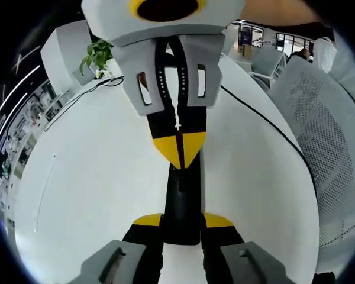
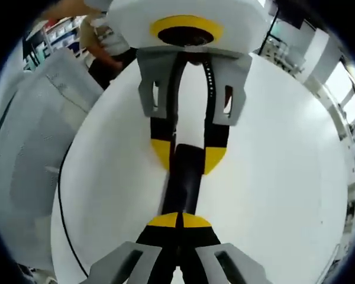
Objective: Press the specified remote control buttons in sequence, fully releasing each button before pressing the next.
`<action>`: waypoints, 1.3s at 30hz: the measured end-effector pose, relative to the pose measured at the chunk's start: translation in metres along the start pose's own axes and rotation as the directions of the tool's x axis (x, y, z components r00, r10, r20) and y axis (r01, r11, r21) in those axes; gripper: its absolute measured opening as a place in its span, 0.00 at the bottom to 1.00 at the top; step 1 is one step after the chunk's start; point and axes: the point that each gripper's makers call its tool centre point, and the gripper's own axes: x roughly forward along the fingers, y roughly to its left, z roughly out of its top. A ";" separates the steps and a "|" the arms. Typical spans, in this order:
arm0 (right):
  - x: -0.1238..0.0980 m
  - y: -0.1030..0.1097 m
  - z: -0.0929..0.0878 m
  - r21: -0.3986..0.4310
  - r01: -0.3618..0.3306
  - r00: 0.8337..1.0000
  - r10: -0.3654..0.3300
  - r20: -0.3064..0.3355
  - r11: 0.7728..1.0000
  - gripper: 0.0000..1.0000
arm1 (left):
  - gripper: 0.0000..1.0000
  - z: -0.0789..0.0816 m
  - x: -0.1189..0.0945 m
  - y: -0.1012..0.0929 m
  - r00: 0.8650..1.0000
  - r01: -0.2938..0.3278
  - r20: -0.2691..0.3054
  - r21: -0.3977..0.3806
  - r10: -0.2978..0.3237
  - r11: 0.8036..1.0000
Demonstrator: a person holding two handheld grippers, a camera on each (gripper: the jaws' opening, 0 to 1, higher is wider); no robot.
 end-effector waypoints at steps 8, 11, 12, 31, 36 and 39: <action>0.003 0.000 0.000 -0.014 -0.007 1.000 0.007 -0.027 1.000 0.00 | 0.23 -0.001 0.001 0.001 1.000 0.004 0.001 -0.007 -0.004 1.000; 0.004 0.001 0.000 -0.019 -0.021 0.999 0.021 -0.036 1.000 0.00 | 0.23 -0.001 0.001 0.001 1.000 0.004 0.000 -0.005 -0.004 1.000; 0.004 0.001 0.000 -0.028 -0.022 0.999 0.021 -0.044 0.999 0.00 | 0.23 -0.001 0.001 0.001 1.000 0.004 0.000 -0.005 -0.004 1.000; 0.004 0.001 0.000 -0.020 -0.011 0.999 0.010 -0.052 1.000 0.00 | 0.23 -0.001 0.001 0.001 1.000 0.005 0.003 -0.012 -0.005 1.000; 0.003 0.002 0.000 -0.018 0.000 0.999 -0.001 -0.050 1.000 0.00 | 0.23 -0.001 0.000 0.000 1.000 0.005 -0.002 -0.010 -0.006 1.000; 0.003 0.002 0.000 -0.018 0.007 0.999 -0.008 -0.050 1.000 0.00 | 0.23 -0.001 0.000 0.000 1.000 0.004 -0.003 -0.011 -0.004 1.000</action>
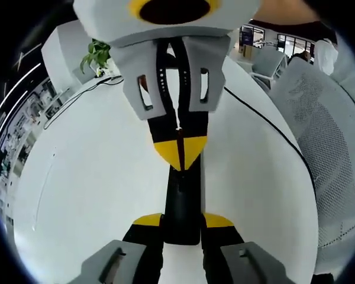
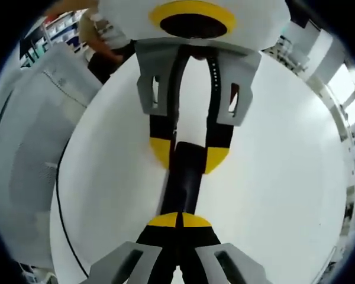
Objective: Press the specified remote control buttons in sequence, fully releasing each button before pressing the next.
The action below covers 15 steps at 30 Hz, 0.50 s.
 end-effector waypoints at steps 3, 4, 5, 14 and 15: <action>0.000 -0.002 0.000 0.004 0.011 1.000 -0.011 0.003 1.000 0.00 | 0.23 0.000 0.000 0.000 1.000 -0.001 -0.002 0.002 0.001 1.000; -0.001 -0.002 0.000 0.005 0.013 1.000 -0.013 0.004 1.000 0.00 | 0.23 0.001 0.000 0.000 1.000 -0.001 -0.004 0.001 0.001 1.000; -0.001 -0.002 0.000 0.010 0.017 1.000 -0.017 0.010 1.000 0.00 | 0.23 0.001 0.000 -0.001 1.000 -0.001 -0.004 0.002 0.001 1.000; -0.004 -0.002 0.000 0.034 0.020 0.999 -0.021 0.037 0.999 0.00 | 0.23 0.001 -0.001 0.000 1.000 -0.001 -0.008 0.007 0.001 1.000; -0.005 -0.001 0.000 0.035 0.016 0.999 -0.017 0.042 0.999 0.00 | 0.23 0.001 -0.001 0.000 1.000 -0.001 -0.007 0.010 0.001 1.000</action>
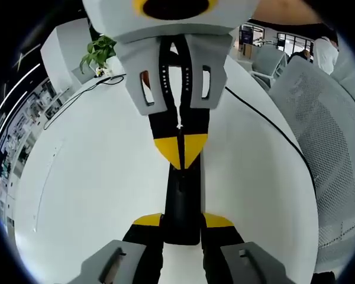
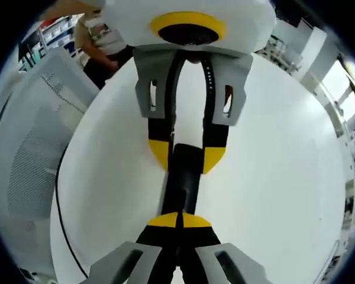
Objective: Press the specified remote control buttons in sequence, fully releasing each button before pressing the next.
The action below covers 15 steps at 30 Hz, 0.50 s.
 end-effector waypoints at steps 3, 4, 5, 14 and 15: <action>-0.006 0.000 0.003 0.005 0.007 1.000 -0.007 0.019 1.000 0.00 | 0.23 0.000 0.000 0.001 1.000 -0.001 0.000 -0.002 0.001 1.000; -0.008 -0.001 0.004 0.002 0.013 1.000 -0.013 0.021 1.000 0.00 | 0.23 0.000 0.000 0.001 1.000 -0.001 0.000 -0.001 0.001 1.000; -0.011 -0.002 0.005 -0.002 0.022 0.999 -0.022 0.025 1.000 0.00 | 0.23 0.000 0.000 0.001 1.000 -0.001 -0.001 -0.001 0.001 1.000; -0.041 -0.011 0.016 -0.030 0.082 0.996 -0.080 0.044 0.996 0.00 | 0.23 0.000 0.000 0.002 1.000 0.000 -0.002 -0.003 0.000 1.000; -0.044 -0.012 0.017 -0.036 0.090 0.995 -0.088 0.045 0.995 0.00 | 0.23 0.000 0.000 0.002 1.000 0.001 -0.002 -0.003 -0.001 1.000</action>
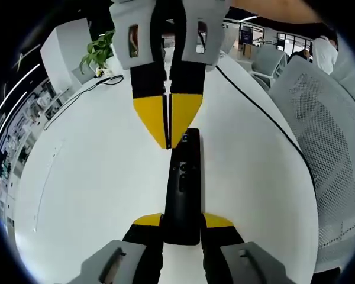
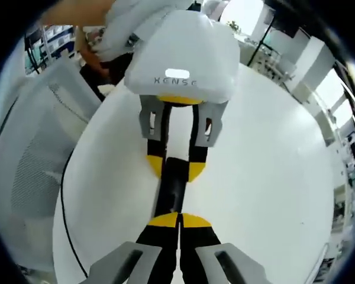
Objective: Press the specified remote control buttons in sequence, fully releasing each button before pressing the next.
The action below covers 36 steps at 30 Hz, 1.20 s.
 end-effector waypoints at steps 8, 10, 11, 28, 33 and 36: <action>-0.011 -0.002 0.005 -0.017 0.024 1.000 -0.024 0.006 1.000 0.00 | 0.23 0.000 0.000 0.000 1.000 0.000 -0.005 0.003 0.000 1.000; -0.012 -0.001 0.005 -0.022 0.024 1.000 -0.024 0.001 0.999 0.00 | 0.23 0.000 0.000 0.000 1.000 0.000 -0.008 0.005 0.000 1.000; -0.013 -0.002 0.006 -0.025 0.027 1.000 -0.027 0.002 0.999 0.00 | 0.23 0.000 0.000 0.000 1.000 0.000 -0.009 0.005 0.000 1.000; 0.002 0.012 0.004 -0.013 -0.010 1.000 0.010 0.002 1.000 0.00 | 0.23 0.000 0.001 0.000 1.000 -0.003 -0.011 0.004 0.003 1.000; 0.011 0.018 0.000 -0.009 -0.026 1.000 0.026 -0.003 1.000 0.00 | 0.23 0.000 0.001 0.000 1.000 0.000 -0.009 0.002 0.000 1.000; 0.018 0.021 -0.003 -0.002 -0.038 0.999 0.038 -0.005 0.999 0.00 | 0.23 0.000 0.001 0.000 1.000 0.002 -0.008 0.001 -0.002 1.000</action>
